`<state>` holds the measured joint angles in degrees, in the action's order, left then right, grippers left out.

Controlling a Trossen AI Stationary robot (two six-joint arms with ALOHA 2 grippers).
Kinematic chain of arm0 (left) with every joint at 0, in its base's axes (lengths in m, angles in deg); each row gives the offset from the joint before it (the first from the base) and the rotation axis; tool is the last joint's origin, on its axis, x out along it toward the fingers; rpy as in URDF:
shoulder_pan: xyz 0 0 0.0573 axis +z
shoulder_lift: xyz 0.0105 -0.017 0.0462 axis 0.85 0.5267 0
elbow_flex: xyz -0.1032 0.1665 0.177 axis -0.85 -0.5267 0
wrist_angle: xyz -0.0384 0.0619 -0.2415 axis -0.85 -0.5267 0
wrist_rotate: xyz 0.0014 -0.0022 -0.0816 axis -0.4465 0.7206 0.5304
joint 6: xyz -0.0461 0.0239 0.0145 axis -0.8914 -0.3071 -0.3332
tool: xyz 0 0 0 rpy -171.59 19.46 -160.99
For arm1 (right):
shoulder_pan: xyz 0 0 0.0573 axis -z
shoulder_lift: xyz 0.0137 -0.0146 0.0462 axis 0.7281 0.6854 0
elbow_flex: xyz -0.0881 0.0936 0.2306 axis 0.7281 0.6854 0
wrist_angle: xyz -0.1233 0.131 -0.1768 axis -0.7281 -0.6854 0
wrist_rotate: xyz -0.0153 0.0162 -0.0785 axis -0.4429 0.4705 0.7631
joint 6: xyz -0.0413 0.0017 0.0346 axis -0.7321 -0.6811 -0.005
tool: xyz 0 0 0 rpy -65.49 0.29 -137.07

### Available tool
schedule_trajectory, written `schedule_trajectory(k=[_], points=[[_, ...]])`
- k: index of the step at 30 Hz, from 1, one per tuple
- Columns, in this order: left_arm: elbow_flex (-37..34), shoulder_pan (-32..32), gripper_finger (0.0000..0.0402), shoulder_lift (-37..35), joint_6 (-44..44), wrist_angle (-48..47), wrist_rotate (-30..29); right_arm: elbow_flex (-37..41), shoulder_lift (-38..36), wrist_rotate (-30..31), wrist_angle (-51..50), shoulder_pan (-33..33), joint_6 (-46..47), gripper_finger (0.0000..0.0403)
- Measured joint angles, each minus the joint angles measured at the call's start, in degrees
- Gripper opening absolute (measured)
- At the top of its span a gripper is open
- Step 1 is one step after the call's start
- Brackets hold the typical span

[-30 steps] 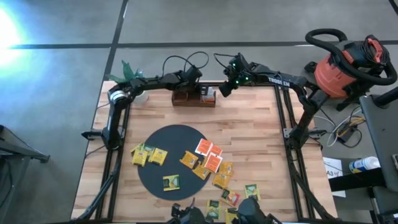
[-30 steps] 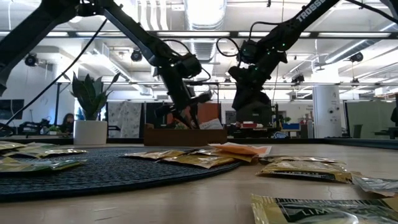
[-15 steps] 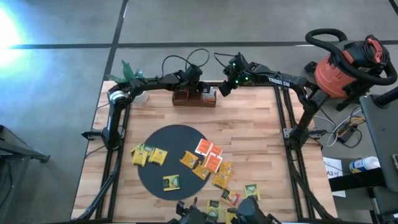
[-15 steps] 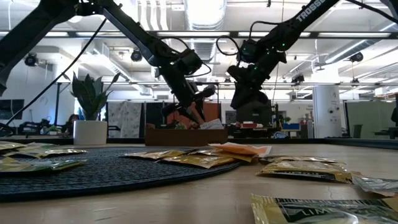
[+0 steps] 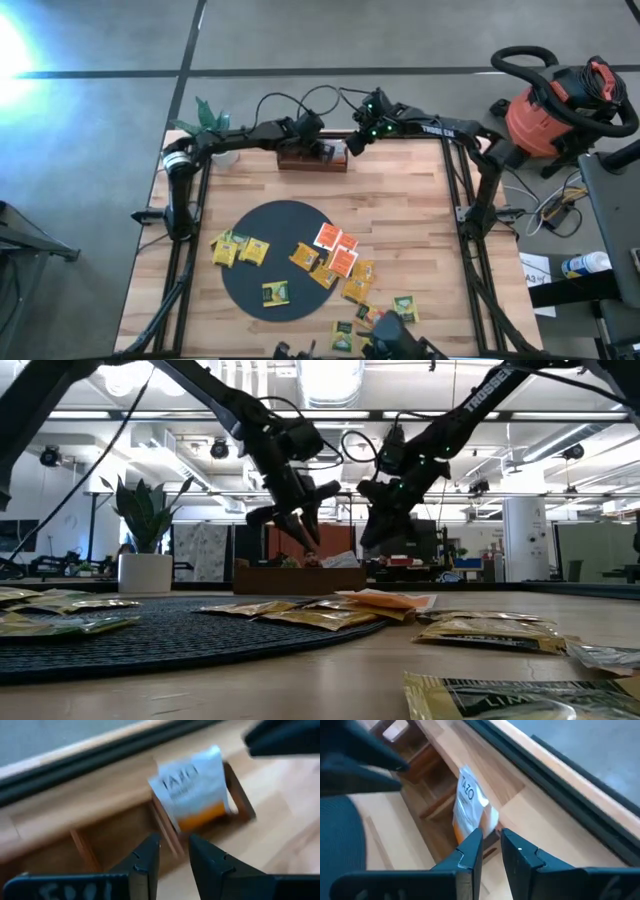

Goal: Pick & Place Tea
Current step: Put the white tea bag into the right section of the wooden organizer

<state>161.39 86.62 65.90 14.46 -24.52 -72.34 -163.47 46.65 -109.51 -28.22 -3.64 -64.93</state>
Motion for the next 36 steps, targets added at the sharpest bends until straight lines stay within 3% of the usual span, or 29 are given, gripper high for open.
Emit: schedule_trajectory(k=[9,17,28,36], points=[[-7.8,-3.4,0.0099,-1.3,-6.1,0.6,-2.1,-0.4,0.6,-0.6,7.5,-0.5,0.2,0.0068],[-11.9,-3.9,0.0099,-1.5,-9.3,4.6,-2.0,-1.1,4.3,-1.3,7.5,-1.0,0.1,0.0068],[-12.1,-4.2,0.0099,-1.5,-9.6,5.1,-1.9,-2.5,5.2,-1.7,5.0,-1.1,2.1,0.0068],[-12.1,-4.2,0.0099,-1.5,-9.4,6.2,-1.8,-2.5,5.1,-4.3,-2.0,-1.5,-3.7,0.0068]])
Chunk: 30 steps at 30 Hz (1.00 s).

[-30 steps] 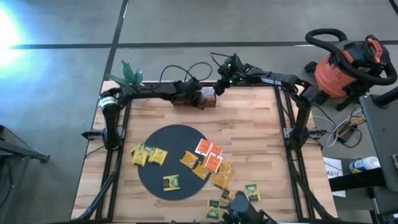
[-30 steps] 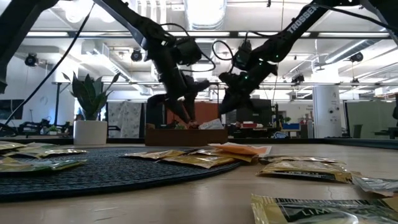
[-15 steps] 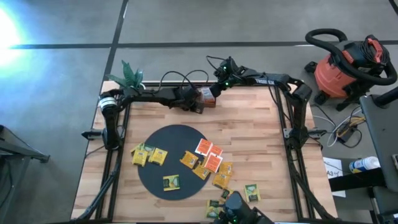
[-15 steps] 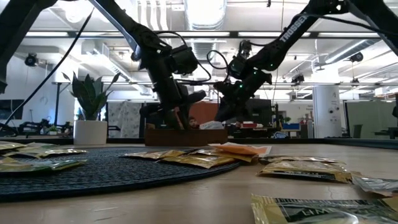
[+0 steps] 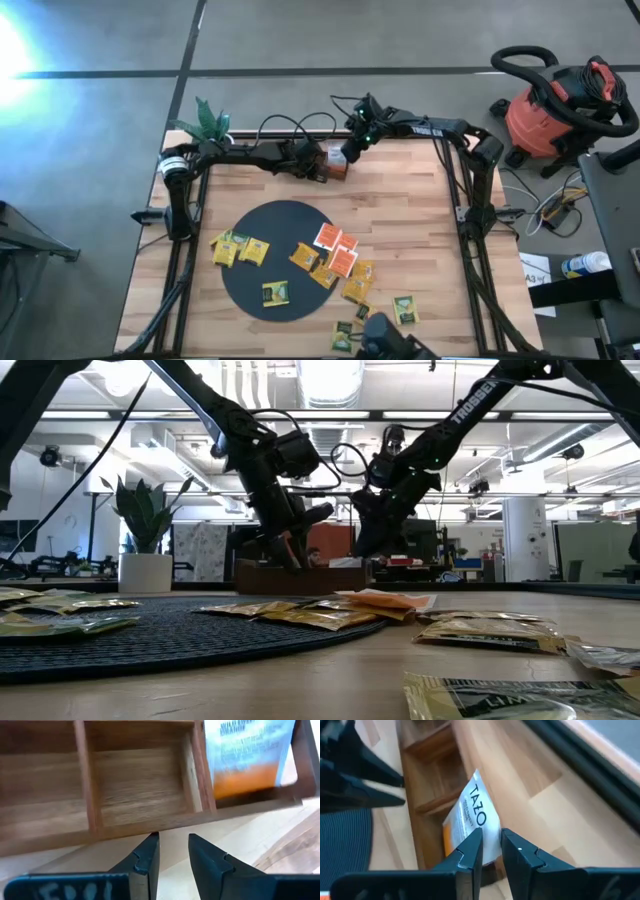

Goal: Pick & Place Tea
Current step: Put the white tea bag into the right section of the wooden organizer

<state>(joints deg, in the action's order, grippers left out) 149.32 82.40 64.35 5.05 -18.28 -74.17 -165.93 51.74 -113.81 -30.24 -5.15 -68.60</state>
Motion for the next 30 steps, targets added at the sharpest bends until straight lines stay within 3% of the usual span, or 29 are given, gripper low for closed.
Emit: schedule_trajectory(k=[10,17,22,30], points=[[0.0,0.0,0.0099,0.0,-0.1,0.1,0.0,0.0,-2.4,3.6,4.1,0.0,0.3,0.0068],[0.0,0.0,0.0099,-0.4,-0.3,0.0,0.0,0.0,-3.1,-9.1,2.9,-0.8,0.9,0.0068],[0.0,0.0,0.0099,-2.4,0.2,0.3,-0.8,0.0,-3.0,-10.0,0.0,-4.0,-2.9,0.0068],[0.0,0.1,0.0099,-4.5,1.7,-0.8,-1.9,-0.6,-2.6,4.3,-1.0,-7.2,-9.2,0.0068]])
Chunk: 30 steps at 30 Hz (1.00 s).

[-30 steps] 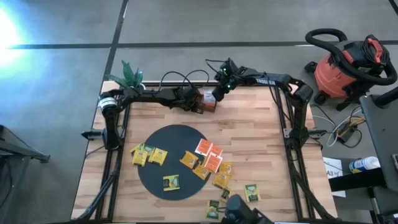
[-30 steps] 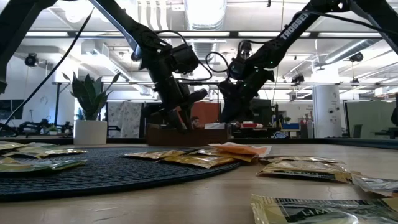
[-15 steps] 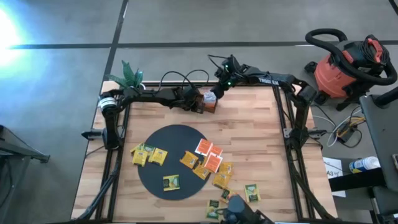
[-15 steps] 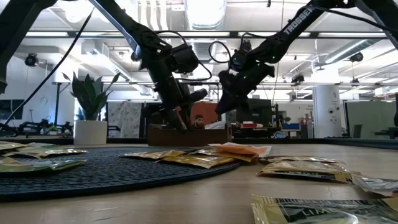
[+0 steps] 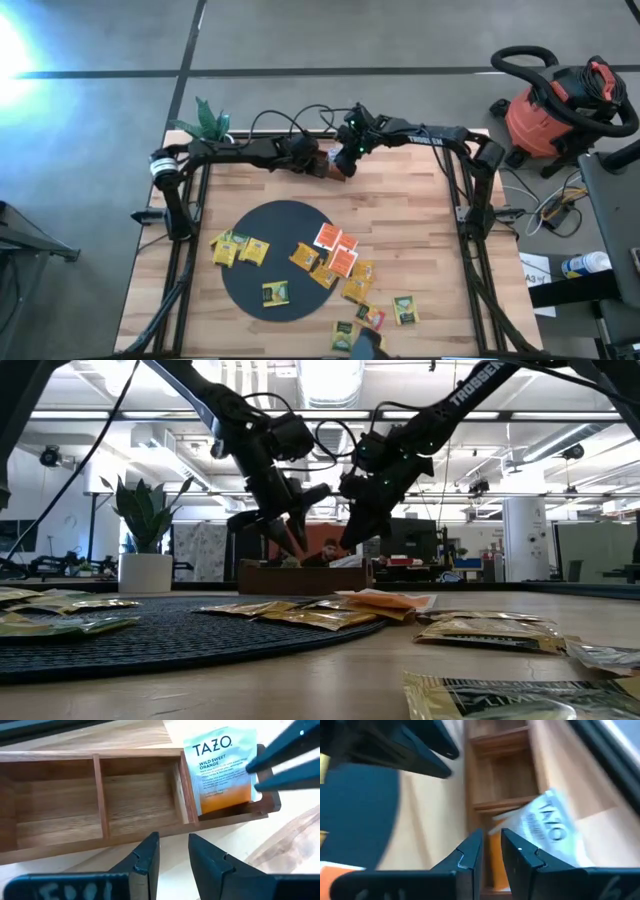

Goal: Pick & Place Tea
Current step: Put the white tea bag into the right section of the wooden organizer, then put the yellow tea bag into the middle section of the wooden organizer

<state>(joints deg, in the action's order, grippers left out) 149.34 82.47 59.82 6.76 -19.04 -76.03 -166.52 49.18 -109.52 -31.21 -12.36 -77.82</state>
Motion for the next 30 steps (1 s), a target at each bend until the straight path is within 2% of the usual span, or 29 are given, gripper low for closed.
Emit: schedule_trajectory(k=[5,10,18,24,30], points=[[0.0,0.0,0.0099,-2.1,-0.1,-0.3,-2.1,-1.2,0.9,1.0,-4.8,0.0,-5.2,0.0068],[0.0,0.0,0.0099,-4.1,1.0,-0.6,-5.5,-1.2,2.4,2.2,-5.5,0.0,-6.1,0.0068],[0.0,0.0,0.0099,-4.4,1.7,-2.9,-5.9,-2.1,5.0,3.9,-4.4,0.0,-6.4,0.0068],[-0.4,0.0,0.0099,-4.4,1.7,-2.8,-5.8,-3.6,5.3,8.2,-3.3,0.1,-6.0,0.0068],[-1.1,-0.1,0.0099,-4.4,1.7,-2.9,-5.9,-7.2,5.3,8.2,-5.3,0.1,-4.7,0.0068]])
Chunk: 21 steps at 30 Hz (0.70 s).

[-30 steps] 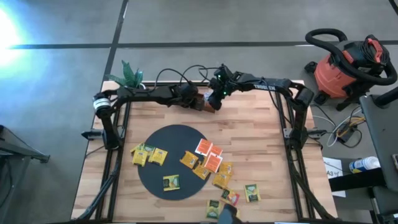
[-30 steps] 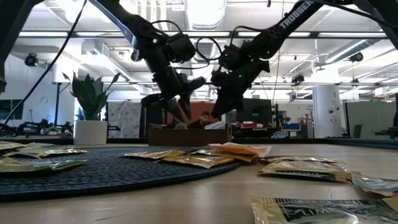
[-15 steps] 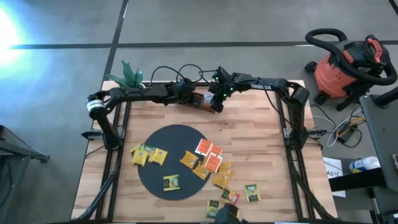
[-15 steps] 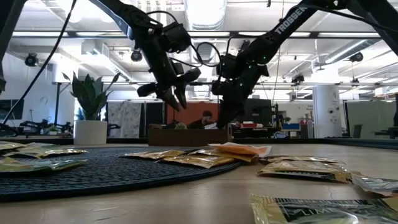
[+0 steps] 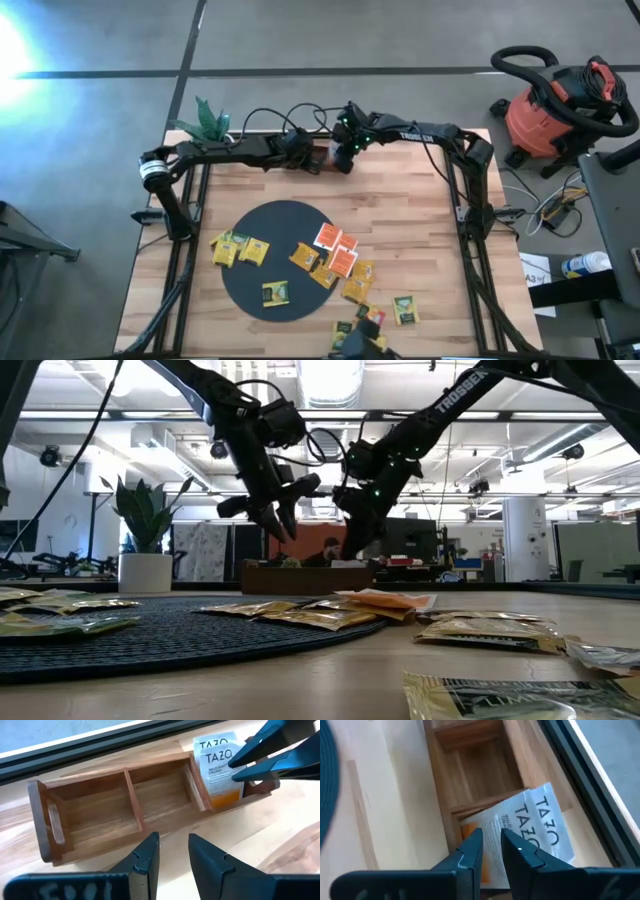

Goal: Pick & Place Tea
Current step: Put the yellow tea bag into the middle section of the wooden organizer

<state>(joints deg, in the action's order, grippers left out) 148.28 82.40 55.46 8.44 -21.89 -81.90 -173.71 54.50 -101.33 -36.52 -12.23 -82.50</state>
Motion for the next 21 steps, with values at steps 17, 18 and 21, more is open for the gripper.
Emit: schedule_trajectory(k=[17,18,21], points=[[-2.4,-3.3,0.0099,-1.4,5.5,0.4,0.1,-1.2,-4.9,-12.0,-14.1,1.9,-4.7,0.0068],[-2.7,-3.9,0.0099,-1.5,6.4,0.4,0.1,-0.6,-5.2,-14.8,-15.1,2.1,-5.1,0.0068],[-3.6,-5.5,0.0099,-1.8,7.1,-0.8,0.7,1.8,-6.3,-19.4,-16.3,2.0,-5.1,0.0068]])
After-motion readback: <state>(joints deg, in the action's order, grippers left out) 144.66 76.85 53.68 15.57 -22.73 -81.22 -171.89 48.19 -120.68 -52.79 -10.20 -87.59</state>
